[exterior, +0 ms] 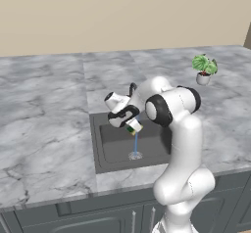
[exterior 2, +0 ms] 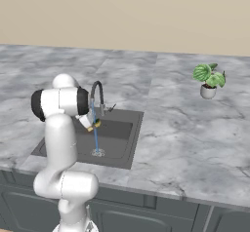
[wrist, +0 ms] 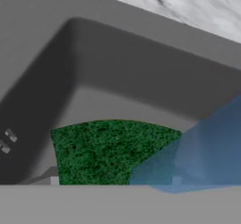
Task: Soak the sponge with water for a few seconds and then drop it inside the sink.
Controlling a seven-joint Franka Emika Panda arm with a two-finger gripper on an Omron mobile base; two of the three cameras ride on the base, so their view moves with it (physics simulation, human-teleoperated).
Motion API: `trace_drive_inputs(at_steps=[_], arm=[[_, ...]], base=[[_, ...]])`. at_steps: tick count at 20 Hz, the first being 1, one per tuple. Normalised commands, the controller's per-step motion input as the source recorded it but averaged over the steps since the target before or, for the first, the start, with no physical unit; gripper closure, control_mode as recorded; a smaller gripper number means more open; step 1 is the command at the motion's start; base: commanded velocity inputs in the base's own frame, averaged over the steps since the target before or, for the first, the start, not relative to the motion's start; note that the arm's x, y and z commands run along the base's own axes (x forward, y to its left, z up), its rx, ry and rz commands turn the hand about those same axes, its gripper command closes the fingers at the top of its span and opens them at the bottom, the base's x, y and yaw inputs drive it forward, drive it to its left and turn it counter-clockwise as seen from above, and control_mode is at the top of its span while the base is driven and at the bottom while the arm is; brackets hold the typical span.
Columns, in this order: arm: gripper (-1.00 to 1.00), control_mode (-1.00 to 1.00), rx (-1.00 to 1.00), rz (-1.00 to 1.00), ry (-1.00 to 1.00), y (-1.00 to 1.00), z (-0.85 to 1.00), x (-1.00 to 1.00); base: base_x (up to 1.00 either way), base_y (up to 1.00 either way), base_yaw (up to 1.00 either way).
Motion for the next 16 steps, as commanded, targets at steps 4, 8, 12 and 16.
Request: trace_drive_inputs(at_steps=[4, 8, 12, 16], arm=[[1.00, -1.00, 0.00, 0.00, 0.00, 0.00, 0.00, -0.19], [1.00, -1.00, 0.00, 0.04, 0.00, 0.06, 0.00, -0.34], [1.00, -1.00, 0.00, 0.17, 0.00, 0.26, 0.11, -0.39], [1.00, -1.00, 0.00, 0.21, 0.00, 0.31, 0.19, -0.41]], base=[[0.00, 0.00, 0.00], [0.00, 0.00, 0.00], [0.00, 0.00, 0.00], [0.00, 0.00, 0.00]])
